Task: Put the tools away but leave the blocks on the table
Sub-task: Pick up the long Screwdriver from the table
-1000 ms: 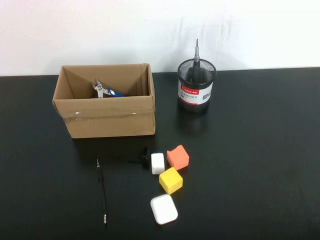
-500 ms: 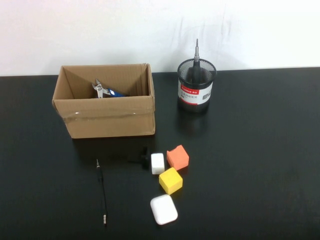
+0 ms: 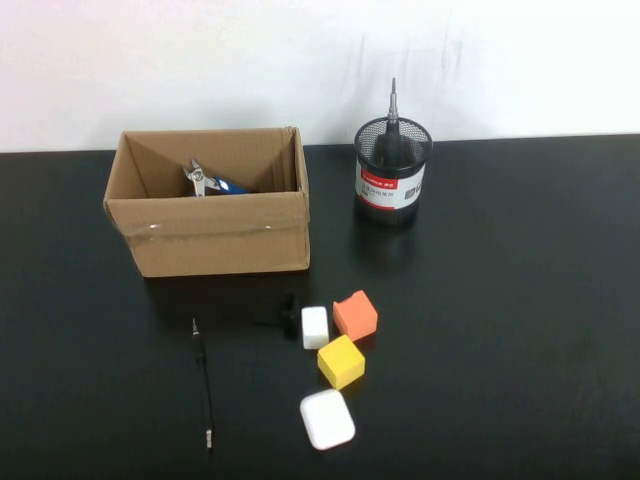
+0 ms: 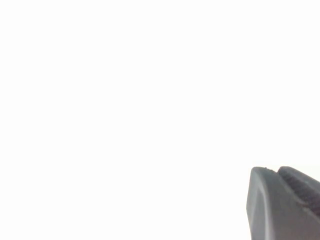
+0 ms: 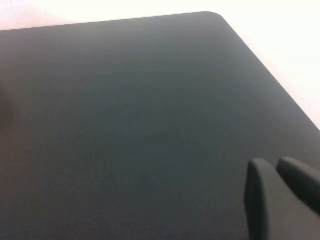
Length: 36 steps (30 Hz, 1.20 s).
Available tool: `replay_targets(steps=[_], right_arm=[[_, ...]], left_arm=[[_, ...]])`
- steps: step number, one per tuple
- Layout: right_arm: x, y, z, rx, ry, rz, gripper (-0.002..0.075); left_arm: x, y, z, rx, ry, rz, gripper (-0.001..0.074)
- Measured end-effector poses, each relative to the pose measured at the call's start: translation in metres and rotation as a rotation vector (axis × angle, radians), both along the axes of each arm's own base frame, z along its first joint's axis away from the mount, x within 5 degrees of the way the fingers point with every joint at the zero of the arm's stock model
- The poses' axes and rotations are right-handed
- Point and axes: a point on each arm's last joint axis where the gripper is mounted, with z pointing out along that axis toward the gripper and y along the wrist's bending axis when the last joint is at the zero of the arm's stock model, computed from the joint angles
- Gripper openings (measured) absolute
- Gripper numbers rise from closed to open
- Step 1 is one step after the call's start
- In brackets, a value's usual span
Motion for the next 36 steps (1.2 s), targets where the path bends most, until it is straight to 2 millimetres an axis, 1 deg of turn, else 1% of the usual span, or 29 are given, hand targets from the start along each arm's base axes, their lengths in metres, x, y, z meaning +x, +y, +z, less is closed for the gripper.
replay_targets(steps=[3, 5, 7, 9, 12, 15, 18, 22, 24, 29, 31, 34, 36], right_arm=[[0.0, 0.0, 0.0, 0.0, 0.0, 0.0, -0.0007], [0.0, 0.0, 0.0, 0.0, 0.0, 0.0, -0.0007], [0.0, 0.0, 0.0, 0.0, 0.0, 0.0, -0.0007], [0.0, 0.0, 0.0, 0.0, 0.0, 0.0, -0.0007], [0.0, 0.0, 0.0, 0.0, 0.0, 0.0, -0.0007], [0.0, 0.0, 0.0, 0.0, 0.0, 0.0, -0.0007], [0.0, 0.0, 0.0, 0.0, 0.0, 0.0, -0.0007], [0.0, 0.0, 0.0, 0.0, 0.0, 0.0, -0.0007], [0.0, 0.0, 0.0, 0.0, 0.0, 0.0, -0.0007], [0.0, 0.0, 0.0, 0.0, 0.0, 0.0, -0.0007], [0.0, 0.0, 0.0, 0.0, 0.0, 0.0, -0.0007], [0.0, 0.0, 0.0, 0.0, 0.0, 0.0, -0.0007], [0.0, 0.0, 0.0, 0.0, 0.0, 0.0, -0.0007]], left_arm=[[-0.017, -0.005, 0.038, 0.122, -0.003, 0.047, -0.0004], [-0.019, -0.004, 0.058, 0.133, 0.062, 0.058, -0.0004], [-0.016, -0.003, 0.076, 0.115, 0.181, 0.052, -0.0004], [-0.003, -0.001, 0.084, 0.077, 0.391, 0.035, -0.0004], [0.019, 0.0, 0.077, 0.049, 0.71, 0.028, -0.0004], [0.038, 0.001, 0.065, 0.042, 0.899, 0.023, -0.0004], [0.053, -0.003, 0.056, 0.005, 1.02, -0.03, -0.0004], [0.079, -0.011, 0.041, 0.026, 1.231, -0.122, -0.0004], [0.096, -0.016, 0.036, 0.047, 1.352, -0.181, -0.0004], [0.14, -0.025, 0.032, 0.098, 1.6, -0.31, -0.0004], [0.158, -0.028, 0.028, 0.103, 1.664, -0.346, -0.0004], [0.185, -0.035, 0.017, 0.124, 1.742, -0.393, -0.0004], [0.2, -0.046, 0.007, 0.144, 1.779, -0.426, -0.0004]])
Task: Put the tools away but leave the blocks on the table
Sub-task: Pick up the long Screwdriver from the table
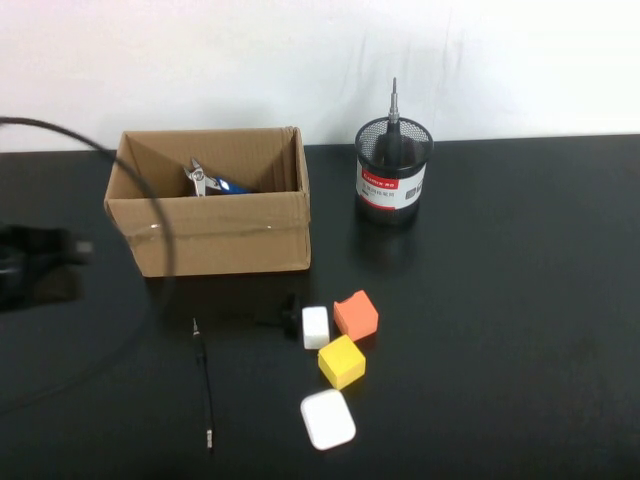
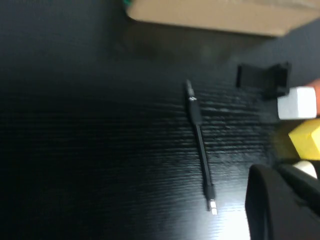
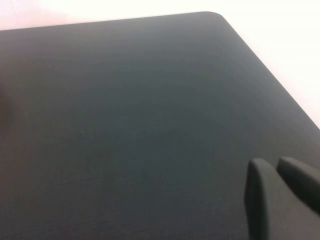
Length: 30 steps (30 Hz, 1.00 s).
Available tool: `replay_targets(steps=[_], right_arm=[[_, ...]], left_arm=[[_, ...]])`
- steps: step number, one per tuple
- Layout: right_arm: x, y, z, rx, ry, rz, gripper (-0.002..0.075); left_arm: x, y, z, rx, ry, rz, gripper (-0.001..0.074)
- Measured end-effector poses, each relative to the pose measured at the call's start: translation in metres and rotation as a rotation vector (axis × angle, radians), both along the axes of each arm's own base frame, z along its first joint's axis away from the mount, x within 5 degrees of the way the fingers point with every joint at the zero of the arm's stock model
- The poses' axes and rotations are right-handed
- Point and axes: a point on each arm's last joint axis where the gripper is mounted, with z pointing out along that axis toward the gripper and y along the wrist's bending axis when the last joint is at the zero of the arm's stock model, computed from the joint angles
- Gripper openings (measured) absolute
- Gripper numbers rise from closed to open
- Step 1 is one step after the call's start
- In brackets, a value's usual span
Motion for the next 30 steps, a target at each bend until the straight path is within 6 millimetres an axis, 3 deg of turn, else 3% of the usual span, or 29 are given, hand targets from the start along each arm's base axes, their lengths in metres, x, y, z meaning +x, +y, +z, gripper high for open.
replay_targets(steps=[9, 16, 19, 24, 27, 30], right_arm=[[0.0, 0.0, 0.0, 0.0, 0.0, 0.0, -0.0007], [0.0, 0.0, 0.0, 0.0, 0.0, 0.0, -0.0007], [0.0, 0.0, 0.0, 0.0, 0.0, 0.0, -0.0007], [0.0, 0.0, 0.0, 0.0, 0.0, 0.0, -0.0007], [0.0, 0.0, 0.0, 0.0, 0.0, 0.0, -0.0007], [0.0, 0.0, 0.0, 0.0, 0.0, 0.0, -0.0008]], left_arm=[[0.04, -0.063, -0.056, 0.038, 0.181, -0.057, -0.0004], [0.065, -0.076, -0.092, 0.102, 0.219, -0.012, 0.0004], [0.075, -0.078, -0.108, 0.12, 0.221, -0.004, 0.0062], [0.083, -0.081, -0.129, 0.126, 0.253, 0.018, 0.0302], [0.087, -0.082, -0.139, 0.13, 0.266, 0.024, 0.0359], [0.091, -0.084, -0.147, 0.13, 0.265, 0.032, 0.0365]])
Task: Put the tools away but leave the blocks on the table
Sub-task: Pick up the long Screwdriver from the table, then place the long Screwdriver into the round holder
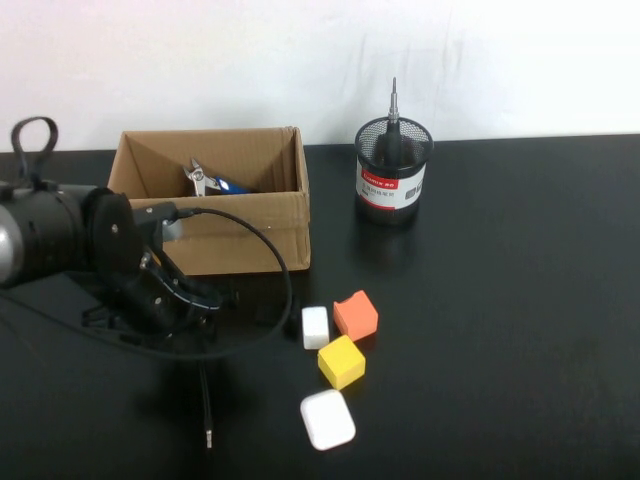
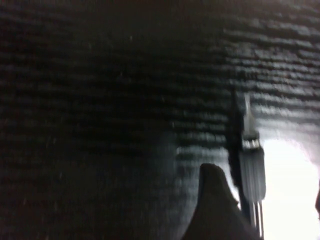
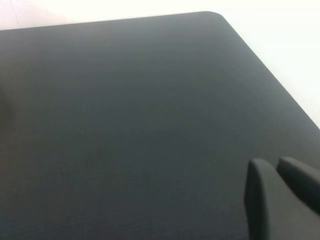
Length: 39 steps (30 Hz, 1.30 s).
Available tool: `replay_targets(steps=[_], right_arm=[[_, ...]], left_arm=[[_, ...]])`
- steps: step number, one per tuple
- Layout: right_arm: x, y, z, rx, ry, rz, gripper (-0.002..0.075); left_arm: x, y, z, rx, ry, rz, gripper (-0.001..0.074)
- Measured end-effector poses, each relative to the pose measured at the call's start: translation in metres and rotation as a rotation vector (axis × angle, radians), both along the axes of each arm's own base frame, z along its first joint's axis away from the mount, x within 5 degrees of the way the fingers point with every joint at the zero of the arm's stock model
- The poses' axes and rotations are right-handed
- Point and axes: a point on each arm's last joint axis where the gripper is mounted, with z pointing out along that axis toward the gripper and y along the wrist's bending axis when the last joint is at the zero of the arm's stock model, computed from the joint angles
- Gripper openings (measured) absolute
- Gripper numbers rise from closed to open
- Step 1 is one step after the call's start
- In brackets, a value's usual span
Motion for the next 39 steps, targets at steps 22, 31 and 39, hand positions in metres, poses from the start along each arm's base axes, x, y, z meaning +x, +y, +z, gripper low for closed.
replay_targets(steps=[22, 31, 39], right_arm=[[0.0, 0.0, 0.0, 0.0, 0.0, 0.0, -0.0007], [0.0, 0.0, 0.0, 0.0, 0.0, 0.0, -0.0007], [0.0, 0.0, 0.0, 0.0, 0.0, 0.0, -0.0007]], left_arm=[[0.005, -0.016, -0.008, 0.015, -0.054, -0.105, 0.0045], [-0.037, -0.032, 0.104, -0.013, -0.461, -0.324, 0.0045], [-0.055, -0.023, 0.185, -0.104, -0.986, -0.359, 0.0045]])
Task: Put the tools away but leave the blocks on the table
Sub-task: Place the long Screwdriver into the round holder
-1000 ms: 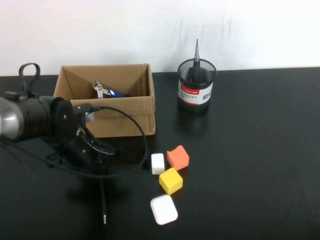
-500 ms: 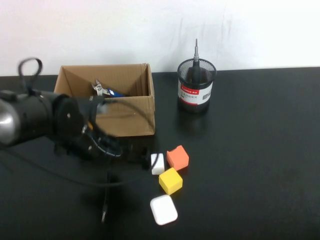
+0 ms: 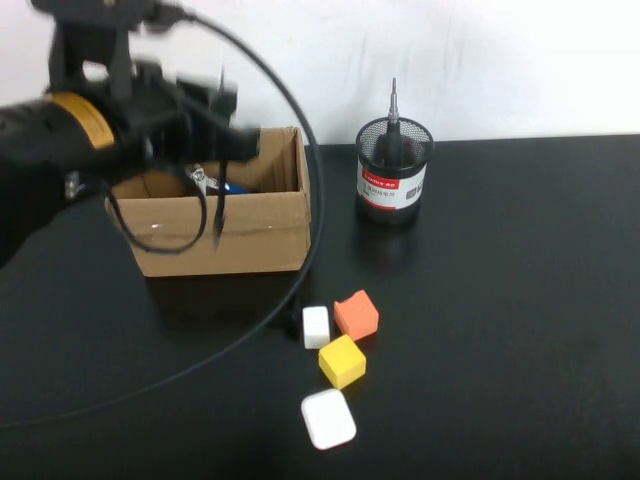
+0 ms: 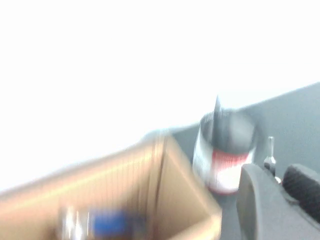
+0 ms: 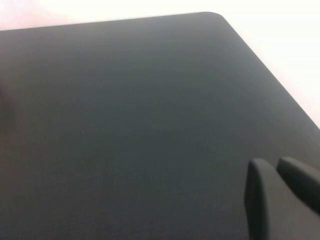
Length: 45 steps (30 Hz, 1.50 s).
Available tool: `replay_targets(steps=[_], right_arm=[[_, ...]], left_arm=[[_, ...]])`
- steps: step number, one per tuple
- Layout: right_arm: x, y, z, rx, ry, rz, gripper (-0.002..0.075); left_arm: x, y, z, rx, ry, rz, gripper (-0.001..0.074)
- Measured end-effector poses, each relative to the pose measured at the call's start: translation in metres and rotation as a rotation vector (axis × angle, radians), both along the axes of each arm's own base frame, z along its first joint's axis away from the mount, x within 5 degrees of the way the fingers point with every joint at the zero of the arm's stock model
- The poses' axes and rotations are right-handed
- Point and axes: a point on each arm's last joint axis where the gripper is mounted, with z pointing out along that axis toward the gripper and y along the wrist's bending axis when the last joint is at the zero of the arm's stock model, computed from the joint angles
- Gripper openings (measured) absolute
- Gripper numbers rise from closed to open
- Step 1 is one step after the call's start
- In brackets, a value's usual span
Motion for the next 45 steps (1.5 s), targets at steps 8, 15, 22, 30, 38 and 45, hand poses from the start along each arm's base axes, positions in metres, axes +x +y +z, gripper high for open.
replay_targets(steps=[8, 15, 22, 30, 38, 45], right_arm=[[0.0, 0.0, 0.0, 0.0, 0.0, 0.0, -0.0007], [0.0, 0.0, 0.0, 0.0, 0.0, 0.0, -0.0007], [0.0, 0.0, 0.0, 0.0, 0.0, 0.0, -0.0007], [0.0, 0.0, 0.0, 0.0, 0.0, 0.0, -0.0007], [0.0, 0.0, 0.0, 0.0, 0.0, 0.0, -0.0007], [0.0, 0.0, 0.0, 0.0, 0.0, 0.0, -0.0007]], left_arm=[[0.026, -0.019, 0.006, -0.08, -0.353, -0.05, 0.0045], [0.065, -0.046, -0.03, -0.238, -0.481, -0.064, 0.0044], [0.109, -0.086, -0.057, -0.188, -0.484, -0.199, 0.0044], [0.142, -0.111, -0.076, -0.331, -0.381, -0.225, 0.0044], [0.152, -0.118, -0.101, -0.358, -0.328, -0.226, 0.0044], [0.158, -0.122, -0.115, -0.287, -0.337, -0.226, 0.0044]])
